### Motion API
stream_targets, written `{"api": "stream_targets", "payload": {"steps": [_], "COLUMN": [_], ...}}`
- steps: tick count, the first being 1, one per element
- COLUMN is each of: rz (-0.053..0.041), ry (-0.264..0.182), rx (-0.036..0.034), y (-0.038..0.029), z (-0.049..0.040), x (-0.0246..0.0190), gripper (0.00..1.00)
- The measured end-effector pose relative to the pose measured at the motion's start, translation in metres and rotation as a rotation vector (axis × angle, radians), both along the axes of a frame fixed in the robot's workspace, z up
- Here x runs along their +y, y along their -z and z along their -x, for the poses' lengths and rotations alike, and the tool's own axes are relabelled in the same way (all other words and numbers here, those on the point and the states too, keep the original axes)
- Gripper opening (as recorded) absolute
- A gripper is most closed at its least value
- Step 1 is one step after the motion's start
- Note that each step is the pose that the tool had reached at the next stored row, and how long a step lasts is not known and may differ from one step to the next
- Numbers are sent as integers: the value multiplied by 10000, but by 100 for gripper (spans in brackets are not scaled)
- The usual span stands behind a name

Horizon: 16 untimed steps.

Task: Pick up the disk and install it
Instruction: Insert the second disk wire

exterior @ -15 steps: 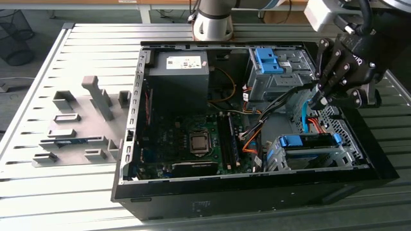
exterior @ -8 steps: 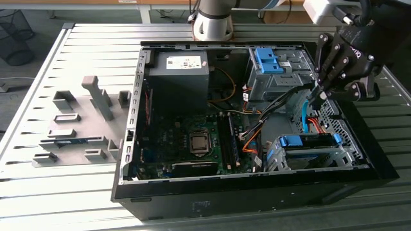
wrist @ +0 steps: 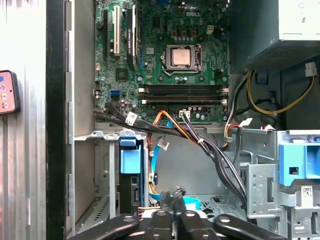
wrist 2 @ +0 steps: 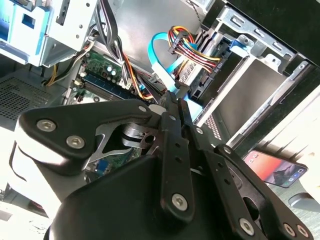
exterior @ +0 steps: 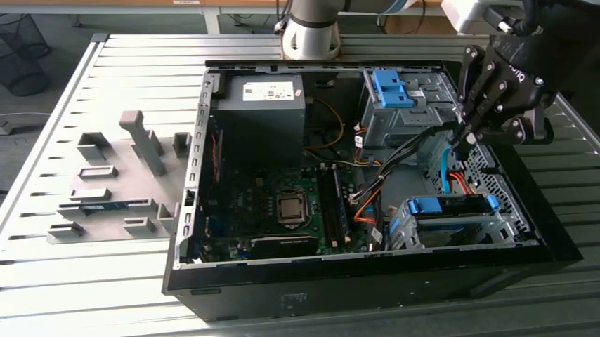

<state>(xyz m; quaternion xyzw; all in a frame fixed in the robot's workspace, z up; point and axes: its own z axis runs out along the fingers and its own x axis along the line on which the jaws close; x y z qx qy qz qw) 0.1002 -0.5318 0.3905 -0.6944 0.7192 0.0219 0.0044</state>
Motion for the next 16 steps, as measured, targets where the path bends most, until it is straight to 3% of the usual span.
{"api": "stream_targets", "payload": {"steps": [1,16], "rz": [1,2], "ry": [-1,-1], "rx": [0,0], "y": [0,0], "z": [-2,-2], "x": [4,8], "gripper": [18,18]}}
